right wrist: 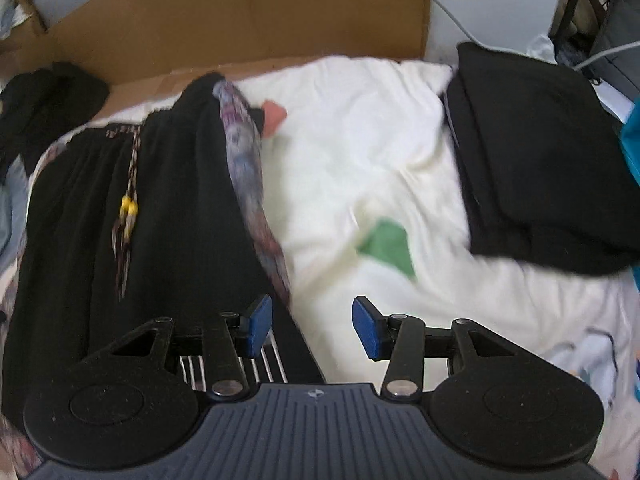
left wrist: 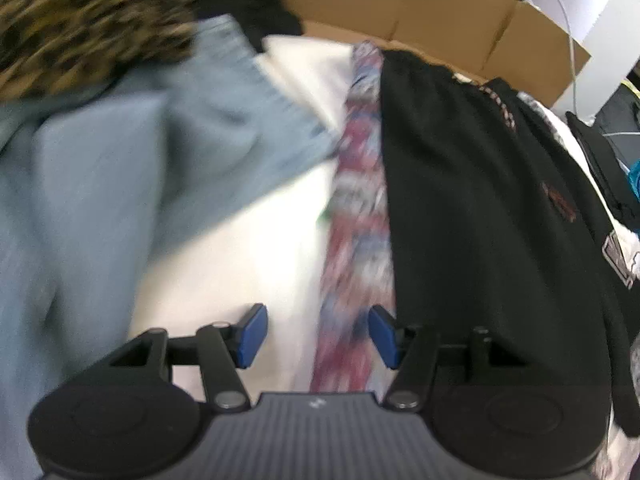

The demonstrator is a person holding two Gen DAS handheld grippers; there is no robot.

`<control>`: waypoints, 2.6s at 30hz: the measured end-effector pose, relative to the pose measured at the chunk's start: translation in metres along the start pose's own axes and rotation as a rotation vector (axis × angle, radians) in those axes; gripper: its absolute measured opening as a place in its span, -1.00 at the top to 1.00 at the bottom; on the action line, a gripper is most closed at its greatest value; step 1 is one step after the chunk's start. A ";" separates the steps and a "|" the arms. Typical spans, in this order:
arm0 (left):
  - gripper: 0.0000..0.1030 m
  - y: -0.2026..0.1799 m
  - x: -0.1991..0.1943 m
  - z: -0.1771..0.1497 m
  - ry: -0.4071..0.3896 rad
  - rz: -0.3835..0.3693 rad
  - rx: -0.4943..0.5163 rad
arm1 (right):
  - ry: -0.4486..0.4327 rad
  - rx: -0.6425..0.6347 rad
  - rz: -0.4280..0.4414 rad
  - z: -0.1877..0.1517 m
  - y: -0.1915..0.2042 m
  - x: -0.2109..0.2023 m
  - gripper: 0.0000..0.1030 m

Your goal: Fold clothes

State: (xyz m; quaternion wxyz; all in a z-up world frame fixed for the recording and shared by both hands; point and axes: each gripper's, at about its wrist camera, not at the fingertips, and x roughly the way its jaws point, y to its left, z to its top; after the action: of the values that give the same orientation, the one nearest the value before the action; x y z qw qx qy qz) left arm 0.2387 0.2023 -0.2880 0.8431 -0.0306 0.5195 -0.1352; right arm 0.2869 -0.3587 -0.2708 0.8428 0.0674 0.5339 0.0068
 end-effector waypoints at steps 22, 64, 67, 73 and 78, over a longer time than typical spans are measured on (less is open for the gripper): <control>0.95 0.021 -0.077 -0.085 0.038 -0.006 0.048 | 0.220 -0.134 0.061 -0.103 0.054 -0.031 1.00; 0.85 0.020 -0.081 -0.093 0.072 0.007 -0.034 | 0.378 0.233 0.184 -0.112 -0.018 -0.008 0.23; 0.83 0.019 -0.081 -0.091 0.072 0.009 -0.036 | 0.407 0.268 0.217 -0.116 -0.022 -0.008 0.04; 0.83 0.016 -0.079 -0.093 0.074 0.012 -0.037 | 0.377 0.227 0.253 -0.119 -0.019 -0.019 0.87; 0.83 0.020 -0.081 -0.091 0.053 0.016 -0.049 | 0.299 0.133 0.091 -0.102 -0.024 -0.053 0.88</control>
State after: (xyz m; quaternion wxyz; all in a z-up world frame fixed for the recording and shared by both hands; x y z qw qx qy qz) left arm 0.1279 0.2503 -0.2626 0.8290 -0.0437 0.5453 -0.1163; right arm 0.1706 -0.3759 -0.2691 0.7464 0.1454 0.6491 0.0197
